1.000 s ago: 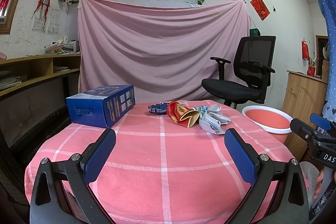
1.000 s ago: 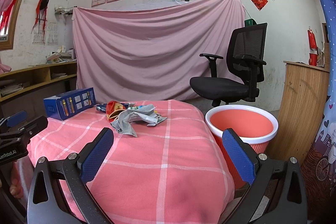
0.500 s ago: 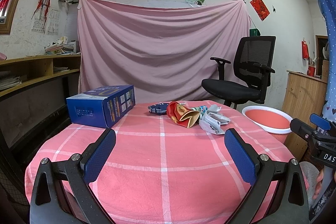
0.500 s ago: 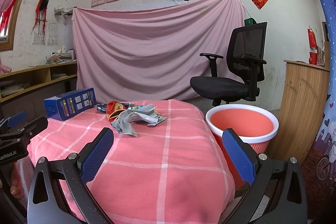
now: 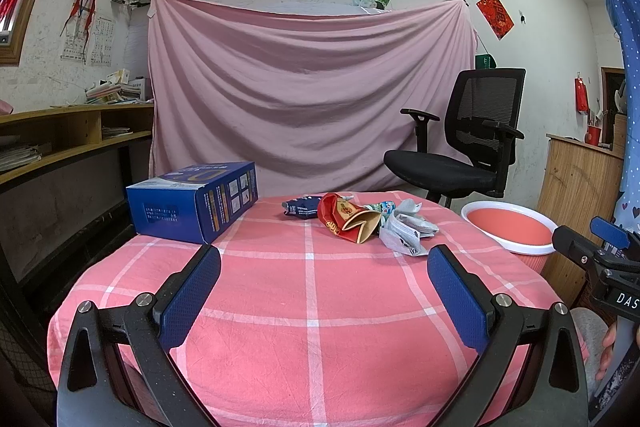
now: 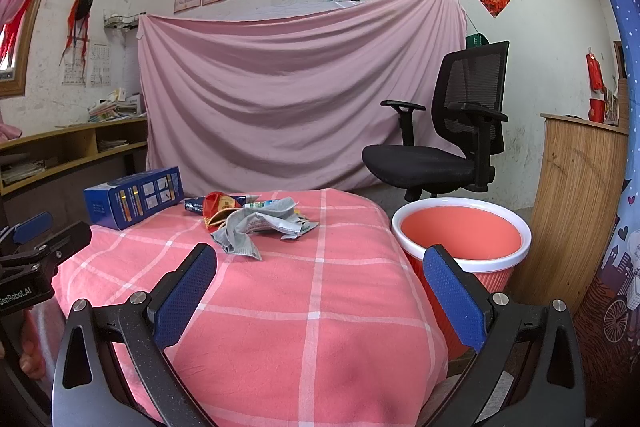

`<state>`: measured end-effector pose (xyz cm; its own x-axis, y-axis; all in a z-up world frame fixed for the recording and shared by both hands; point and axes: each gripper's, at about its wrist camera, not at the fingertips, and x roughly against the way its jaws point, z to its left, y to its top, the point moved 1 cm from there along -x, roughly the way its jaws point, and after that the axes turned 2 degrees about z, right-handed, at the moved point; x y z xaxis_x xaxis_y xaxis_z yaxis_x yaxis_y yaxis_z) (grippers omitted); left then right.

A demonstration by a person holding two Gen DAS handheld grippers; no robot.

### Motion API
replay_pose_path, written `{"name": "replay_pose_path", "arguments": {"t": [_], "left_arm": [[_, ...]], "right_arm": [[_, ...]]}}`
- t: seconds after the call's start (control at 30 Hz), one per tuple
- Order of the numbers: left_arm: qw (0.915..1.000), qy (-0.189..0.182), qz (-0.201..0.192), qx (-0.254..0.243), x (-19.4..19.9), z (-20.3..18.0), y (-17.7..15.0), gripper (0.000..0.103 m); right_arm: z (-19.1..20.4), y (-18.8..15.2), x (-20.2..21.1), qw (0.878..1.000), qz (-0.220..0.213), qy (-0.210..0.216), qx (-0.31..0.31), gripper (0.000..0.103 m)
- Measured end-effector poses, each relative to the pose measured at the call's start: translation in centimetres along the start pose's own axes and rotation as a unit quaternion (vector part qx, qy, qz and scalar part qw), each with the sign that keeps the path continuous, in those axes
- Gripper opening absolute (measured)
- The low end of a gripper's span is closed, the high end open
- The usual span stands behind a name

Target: Collect trash

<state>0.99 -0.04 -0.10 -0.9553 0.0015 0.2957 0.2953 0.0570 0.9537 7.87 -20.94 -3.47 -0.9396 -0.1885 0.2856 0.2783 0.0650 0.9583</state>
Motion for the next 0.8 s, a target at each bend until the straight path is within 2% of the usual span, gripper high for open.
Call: {"name": "replay_pose_path", "arguments": {"t": [0.8], "left_arm": [[1.0, 0.0, 0.001, 0.0, 0.02, 0.04, 0.0, 0.101]], "right_arm": [[0.37, -0.02, -0.11, 1.0, 0.002, 0.001, -0.001, 0.103]]}}
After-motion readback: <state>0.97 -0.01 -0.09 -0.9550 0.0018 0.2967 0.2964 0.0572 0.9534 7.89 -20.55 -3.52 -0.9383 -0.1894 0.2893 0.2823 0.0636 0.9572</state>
